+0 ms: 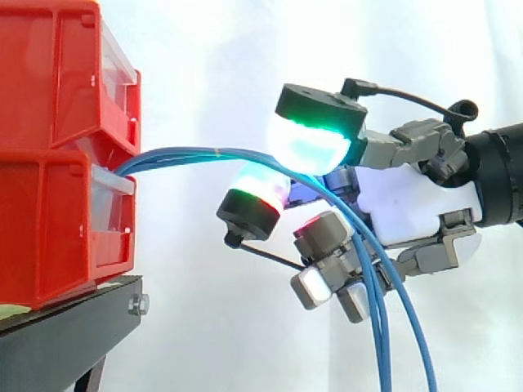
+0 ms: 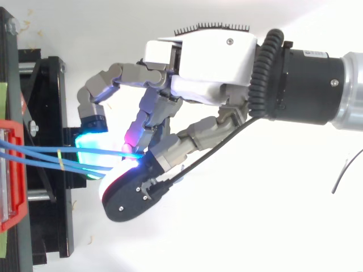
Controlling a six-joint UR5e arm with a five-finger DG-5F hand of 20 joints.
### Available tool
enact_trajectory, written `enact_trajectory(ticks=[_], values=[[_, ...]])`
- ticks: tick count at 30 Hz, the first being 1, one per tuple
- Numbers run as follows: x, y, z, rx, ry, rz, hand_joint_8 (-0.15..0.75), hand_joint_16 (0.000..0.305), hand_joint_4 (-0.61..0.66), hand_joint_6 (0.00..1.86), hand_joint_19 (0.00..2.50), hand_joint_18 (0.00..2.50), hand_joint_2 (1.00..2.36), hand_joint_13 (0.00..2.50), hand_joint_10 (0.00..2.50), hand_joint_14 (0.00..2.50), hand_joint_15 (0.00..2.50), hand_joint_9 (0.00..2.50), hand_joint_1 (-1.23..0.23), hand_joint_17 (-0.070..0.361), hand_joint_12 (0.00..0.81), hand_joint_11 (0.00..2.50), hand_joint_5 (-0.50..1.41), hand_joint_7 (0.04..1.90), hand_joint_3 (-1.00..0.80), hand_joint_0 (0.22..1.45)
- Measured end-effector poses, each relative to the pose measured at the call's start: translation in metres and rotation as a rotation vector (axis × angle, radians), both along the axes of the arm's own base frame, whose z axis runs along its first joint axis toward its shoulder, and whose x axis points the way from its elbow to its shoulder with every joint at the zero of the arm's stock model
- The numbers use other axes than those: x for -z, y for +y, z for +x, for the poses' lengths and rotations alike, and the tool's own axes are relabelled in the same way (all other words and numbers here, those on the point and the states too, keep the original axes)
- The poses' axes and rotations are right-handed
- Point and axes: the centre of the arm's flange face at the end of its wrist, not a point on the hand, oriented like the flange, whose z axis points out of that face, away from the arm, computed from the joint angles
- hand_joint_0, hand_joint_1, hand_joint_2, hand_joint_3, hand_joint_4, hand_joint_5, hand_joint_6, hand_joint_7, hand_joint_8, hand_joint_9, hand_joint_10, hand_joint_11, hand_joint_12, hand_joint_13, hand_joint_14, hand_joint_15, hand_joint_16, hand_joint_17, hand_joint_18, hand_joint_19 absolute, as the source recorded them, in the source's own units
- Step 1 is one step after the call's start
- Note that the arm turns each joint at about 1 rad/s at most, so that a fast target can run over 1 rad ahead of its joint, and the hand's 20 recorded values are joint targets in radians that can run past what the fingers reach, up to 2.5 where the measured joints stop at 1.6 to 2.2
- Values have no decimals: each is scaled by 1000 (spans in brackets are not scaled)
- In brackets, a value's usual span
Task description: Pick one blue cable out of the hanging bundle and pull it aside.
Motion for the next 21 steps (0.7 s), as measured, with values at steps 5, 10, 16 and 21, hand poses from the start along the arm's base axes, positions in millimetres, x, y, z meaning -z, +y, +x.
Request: enact_trajectory(ticks=[5, 10, 16, 21], values=[[-2, 0, 0, -2, -1, 1, 376, 60, 14, 877, 563, 1156, 1000, 1037, 16, 19, 622, 1238, -572, 135, 410, 1022, -96, 1192, -500, 435], [-6, 1, 2, -5, -10, 1, 360, 56, 10, 876, 593, 1111, 1000, 1016, 17, 21, 631, 1228, -570, 127, 395, 1021, -100, 1209, -500, 479], [-10, 3, 3, -7, -18, 1, 338, 52, 11, 876, 616, 1071, 1008, 1001, 20, 20, 638, 1223, -693, 116, 371, 1062, -102, 1253, -404, 550], [-10, 4, 4, -7, -21, 3, 335, 50, 17, 877, 602, 1072, 1010, 1002, 20, 22, 639, 1213, -771, 113, 363, 1082, -102, 1290, -378, 578]])
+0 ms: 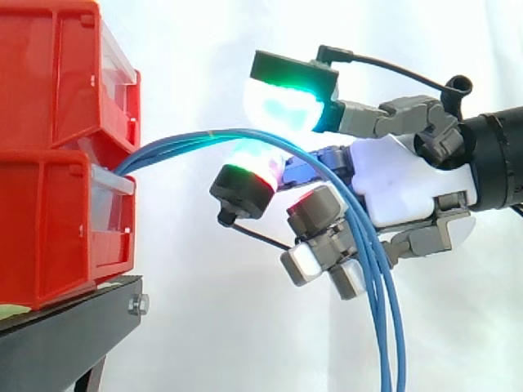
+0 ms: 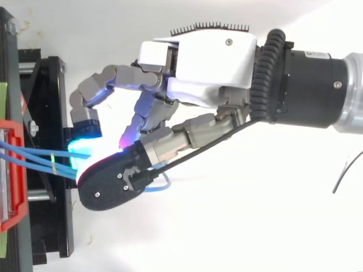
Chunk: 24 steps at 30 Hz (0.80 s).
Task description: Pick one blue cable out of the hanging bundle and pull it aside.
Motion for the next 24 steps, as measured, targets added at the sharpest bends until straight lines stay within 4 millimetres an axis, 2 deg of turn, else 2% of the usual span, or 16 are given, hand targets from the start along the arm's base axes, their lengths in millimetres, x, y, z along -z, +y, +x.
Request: enact_trajectory(ticks=[7, 13, 24], values=[[0, 2, 0, -3, -1, -1, 327, 48, -12, 892, 579, 1075, 1008, 1001, 19, 22, 630, 1201, -866, 109, 348, 1089, -106, 1265, -409, 639], [0, 2, 0, -5, 1, -2, 282, 45, -204, 920, 511, 1070, 1000, 1007, 20, 24, 612, 1224, -973, 102, 323, 1063, -93, 1300, -500, 757], [0, 2, 0, -5, 3, 0, 250, 43, -272, 934, 521, 1048, 1000, 1017, 19, 23, 623, 1232, -984, 97, 311, 1025, -83, 1251, -500, 729]])
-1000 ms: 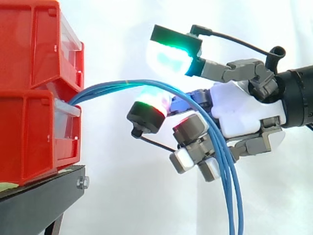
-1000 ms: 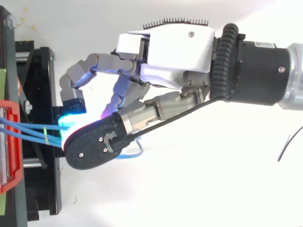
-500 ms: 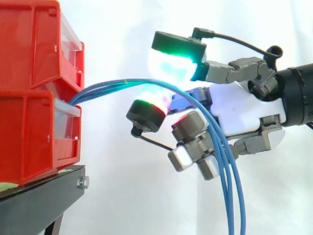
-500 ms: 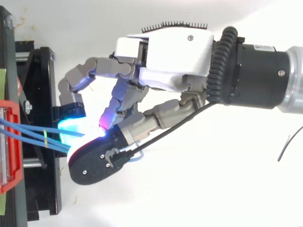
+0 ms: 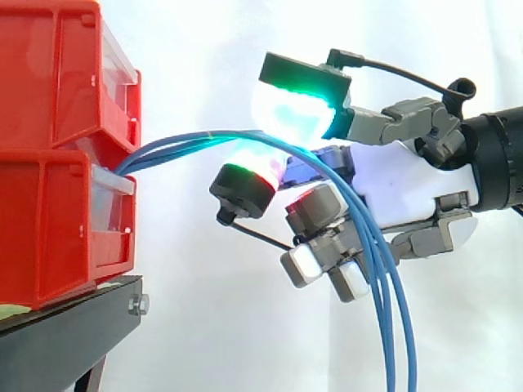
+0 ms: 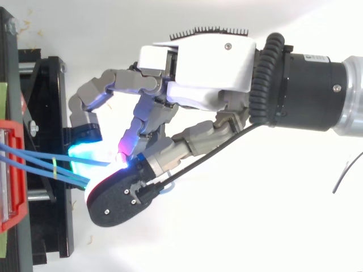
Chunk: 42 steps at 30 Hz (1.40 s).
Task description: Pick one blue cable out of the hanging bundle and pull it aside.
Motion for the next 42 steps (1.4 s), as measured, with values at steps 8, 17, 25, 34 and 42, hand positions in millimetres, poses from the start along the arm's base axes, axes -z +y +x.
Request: enact_trajectory(ticks=[8, 17, 25, 34, 42], values=[[0, -2, 0, 3, 1, 1, 242, 43, -258, 928, 537, 1062, 1000, 1066, 21, 25, 665, 1296, -987, 96, 306, 1039, -75, 1262, -500, 698], [0, -3, -1, 2, 2, 1, 230, 46, -242, 890, 625, 1077, 1009, 1126, 22, 25, 736, 1375, -790, 103, 315, 994, -40, 1181, -405, 589], [0, -3, -1, -7, 7, 3, 240, 48, -230, 873, 610, 1072, 1014, 1119, 20, 25, 721, 1336, -821, 108, 322, 867, -28, 1078, -334, 590], [1, -3, -1, -7, 9, 3, 229, 46, -143, 904, 546, 987, 1018, 1011, 19, 23, 692, 1133, -906, 104, 325, 859, -94, 1128, -289, 671], [0, -4, -1, -12, 9, 4, 195, 45, -212, 903, 514, 967, 1003, 985, 18, 24, 667, 1098, -954, 101, 312, 829, -92, 1228, -461, 746]])
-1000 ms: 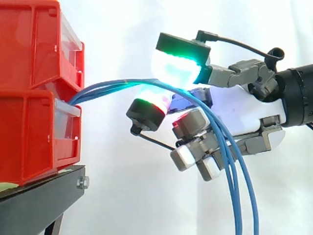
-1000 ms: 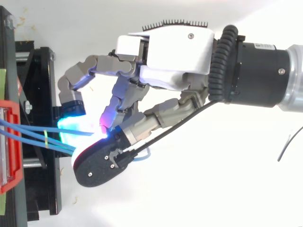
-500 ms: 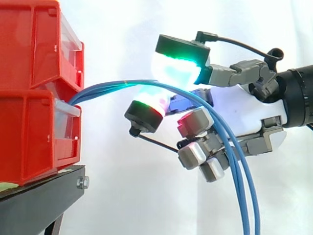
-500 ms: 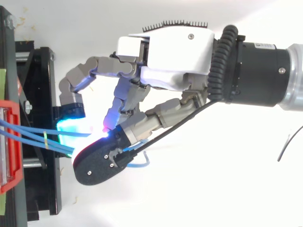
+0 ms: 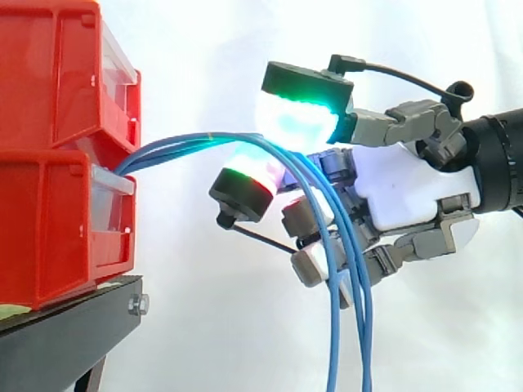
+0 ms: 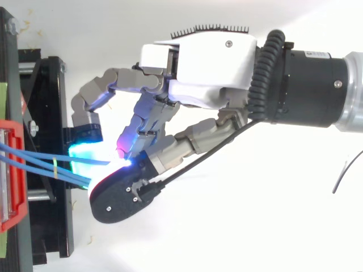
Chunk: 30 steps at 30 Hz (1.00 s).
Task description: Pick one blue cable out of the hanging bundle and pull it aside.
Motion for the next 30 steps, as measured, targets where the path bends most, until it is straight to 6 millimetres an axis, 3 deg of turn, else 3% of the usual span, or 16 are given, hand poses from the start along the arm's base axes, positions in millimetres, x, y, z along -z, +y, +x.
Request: enact_trajectory(ticks=[14, 21, 24, 30], values=[[0, 0, -1, -3, 5, 0, 192, 43, -259, 918, 509, 963, 1000, 988, 19, 23, 676, 1099, -995, 98, 306, 820, -82, 1209, -500, 741], [-2, 0, 0, -3, 4, 0, 194, 43, -205, 905, 531, 957, 1000, 992, 19, 24, 685, 1131, -995, 97, 306, 821, -69, 1176, -500, 652], [-4, -1, 0, -3, 5, 0, 209, 46, -180, 880, 559, 963, 1000, 1005, 16, 26, 701, 1155, -927, 103, 320, 814, -59, 1156, -500, 553], [-5, -1, -2, -3, 16, -1, 261, 51, -96, 862, 574, 997, 1000, 1015, 17, 23, 699, 1176, -752, 114, 346, 829, -79, 1152, -500, 501]])
